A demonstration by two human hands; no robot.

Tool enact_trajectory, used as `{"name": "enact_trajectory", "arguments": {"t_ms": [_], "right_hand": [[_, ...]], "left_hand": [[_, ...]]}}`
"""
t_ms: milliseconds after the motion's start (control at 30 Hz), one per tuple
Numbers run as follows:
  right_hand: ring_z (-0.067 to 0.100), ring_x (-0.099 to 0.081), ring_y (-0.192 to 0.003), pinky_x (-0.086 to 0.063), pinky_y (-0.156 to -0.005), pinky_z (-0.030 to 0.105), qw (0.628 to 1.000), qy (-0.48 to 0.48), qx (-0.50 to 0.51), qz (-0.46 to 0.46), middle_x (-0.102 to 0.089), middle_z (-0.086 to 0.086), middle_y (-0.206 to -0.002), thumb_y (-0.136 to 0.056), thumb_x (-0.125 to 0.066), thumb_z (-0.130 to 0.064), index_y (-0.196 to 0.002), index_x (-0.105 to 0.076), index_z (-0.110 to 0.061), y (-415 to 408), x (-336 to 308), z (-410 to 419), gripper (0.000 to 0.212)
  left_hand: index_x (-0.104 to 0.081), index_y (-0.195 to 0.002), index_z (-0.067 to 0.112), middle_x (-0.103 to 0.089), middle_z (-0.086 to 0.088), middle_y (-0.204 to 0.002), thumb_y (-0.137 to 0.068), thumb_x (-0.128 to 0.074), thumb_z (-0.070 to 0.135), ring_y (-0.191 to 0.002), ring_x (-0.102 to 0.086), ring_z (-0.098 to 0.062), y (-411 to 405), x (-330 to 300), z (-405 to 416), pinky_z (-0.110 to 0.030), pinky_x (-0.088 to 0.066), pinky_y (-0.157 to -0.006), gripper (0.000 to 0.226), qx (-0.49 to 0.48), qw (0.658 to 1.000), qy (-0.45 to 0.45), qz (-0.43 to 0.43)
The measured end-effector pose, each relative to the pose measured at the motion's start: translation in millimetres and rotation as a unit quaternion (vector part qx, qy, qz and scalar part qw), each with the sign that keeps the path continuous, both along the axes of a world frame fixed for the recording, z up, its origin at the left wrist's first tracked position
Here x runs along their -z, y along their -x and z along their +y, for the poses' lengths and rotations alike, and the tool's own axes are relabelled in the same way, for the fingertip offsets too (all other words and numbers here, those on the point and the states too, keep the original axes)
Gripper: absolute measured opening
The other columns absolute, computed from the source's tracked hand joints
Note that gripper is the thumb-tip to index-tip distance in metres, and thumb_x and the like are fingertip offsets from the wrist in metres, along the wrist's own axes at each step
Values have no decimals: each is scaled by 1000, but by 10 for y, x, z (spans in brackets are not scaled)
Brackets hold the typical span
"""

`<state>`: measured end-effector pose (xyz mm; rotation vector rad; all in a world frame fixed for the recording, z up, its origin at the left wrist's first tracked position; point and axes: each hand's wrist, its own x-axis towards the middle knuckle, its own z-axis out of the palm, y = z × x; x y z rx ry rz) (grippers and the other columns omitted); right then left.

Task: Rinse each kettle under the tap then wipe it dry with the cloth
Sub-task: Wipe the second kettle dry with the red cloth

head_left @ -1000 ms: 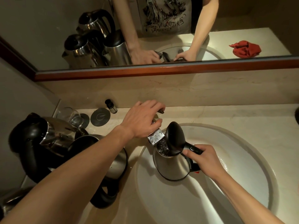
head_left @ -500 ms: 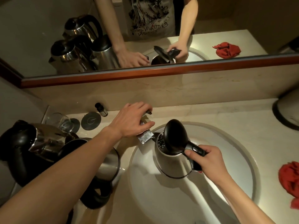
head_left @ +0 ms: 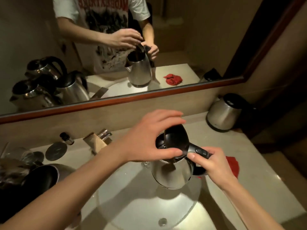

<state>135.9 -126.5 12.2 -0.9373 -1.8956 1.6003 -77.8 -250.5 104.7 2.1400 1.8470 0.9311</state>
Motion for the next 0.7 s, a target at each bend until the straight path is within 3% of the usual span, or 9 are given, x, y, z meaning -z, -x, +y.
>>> {"name": "enact_trajectory", "arguments": {"t_ms": [67, 133, 233, 367, 500, 633, 700], "right_hand": [[14, -49, -55, -37, -56, 30, 1000, -5, 18, 8, -55, 1, -56, -59, -82, -52, -65, -66, 2, -199, -128, 51, 57], [9, -52, -51, -41, -51, 23, 999, -2, 41, 15, -59, -5, -53, -63, -84, -39, -58, -70, -11, -424, -245, 99, 32], [11, -64, -53, -49, -51, 21, 998, 8, 58, 35, -68, 3, -57, -65, -83, -27, -59, -73, -14, -759, -340, 193, 18], [13, -63, -48, -49, -46, 22, 994, 8, 85, 63, -64, 3, -53, -75, -89, -9, -56, -71, -12, -1206, -443, 349, 27], [22, -58, -45, -46, -43, 29, 992, 1, 105, 70, -58, 2, -51, -64, -88, -38, -55, -66, -7, -1590, -500, 505, 39], [4, -48, -43, -39, -46, 17, 989, -9, 117, 93, -50, -11, -45, -73, -79, -23, -44, -61, -22, -1898, -555, 643, 33], [6, -45, -45, -37, -48, 17, 987, -16, 132, 87, -47, -10, -46, -70, -83, -30, -44, -58, -23, -2040, -548, 724, 37]], "left_hand": [[-60, -131, 21, -52, 6, -142, -80, -72, 51, -134, -42, -11, -208, 2, 145, -43, -37, -108, 60, 13, 1000, -3, 25], [-61, -131, 20, -54, 5, -139, -80, -74, 47, -133, -43, -12, -392, -4, 262, -43, -38, -107, 60, 18, 999, -13, 44], [-58, -134, 19, -55, 3, -139, -80, -74, 48, -133, -45, -13, -648, -30, 419, -42, -39, -107, 64, 26, 999, -32, 36], [-59, -133, 18, -58, 4, -137, -79, -71, 51, -135, -45, -10, -1022, -26, 654, -39, -35, -110, 65, 34, 998, -49, 30], [-55, -137, 23, -57, 8, -138, -81, -68, 56, -141, -36, -7, -1358, 24, 849, -33, -28, -114, 66, 36, 999, -26, 30], [-47, -140, 35, -45, 34, -134, -82, -68, 56, -130, -35, 14, -1692, 33, 1020, -20, -30, -108, 65, 44, 998, 0, -42], [-43, -140, 38, -42, 41, -130, -83, -69, 52, -126, -39, 14, -1860, 52, 1127, -20, -35, -106, 64, 52, 997, -3, -64]]}}
